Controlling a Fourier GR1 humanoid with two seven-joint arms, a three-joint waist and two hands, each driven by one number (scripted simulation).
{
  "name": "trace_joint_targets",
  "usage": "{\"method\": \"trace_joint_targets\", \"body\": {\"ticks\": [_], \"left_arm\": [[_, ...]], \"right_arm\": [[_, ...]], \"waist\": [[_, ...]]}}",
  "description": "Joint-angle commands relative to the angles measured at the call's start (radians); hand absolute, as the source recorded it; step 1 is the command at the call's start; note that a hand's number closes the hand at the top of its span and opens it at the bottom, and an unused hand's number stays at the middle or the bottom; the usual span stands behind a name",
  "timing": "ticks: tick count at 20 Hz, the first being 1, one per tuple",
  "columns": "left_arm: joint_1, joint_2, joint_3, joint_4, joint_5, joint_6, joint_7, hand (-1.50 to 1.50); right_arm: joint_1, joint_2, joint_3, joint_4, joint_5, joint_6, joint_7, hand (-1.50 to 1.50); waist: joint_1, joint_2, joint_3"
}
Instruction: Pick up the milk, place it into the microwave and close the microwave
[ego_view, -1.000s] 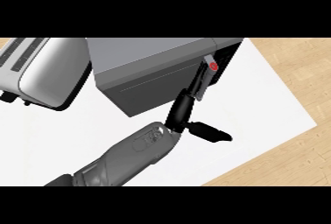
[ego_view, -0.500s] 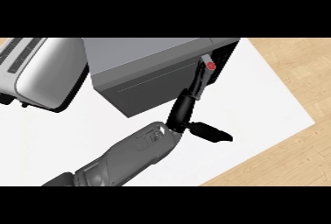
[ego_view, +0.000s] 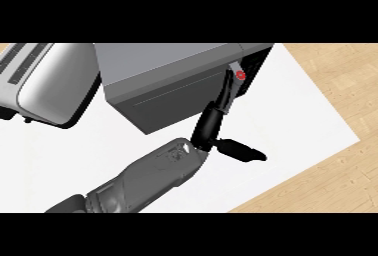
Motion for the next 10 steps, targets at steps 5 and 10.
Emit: {"method": "trace_joint_targets", "body": {"ticks": [5,10], "left_arm": [[-0.067,0.0,0.021,0.042,0.056,0.003,0.0,-1.5],[-0.085,0.001,-0.009,0.096,0.085,-0.056,0.074,1.5]], "right_arm": [[-0.012,-0.017,0.001,-0.006,-0.034,0.01,0.016,-1.5],[-0.023,-0.026,-0.006,-0.004,-0.05,0.003,0.026,-1.5]], "waist": [[-0.01,-0.002,0.0],[0.006,0.004,0.006]]}}
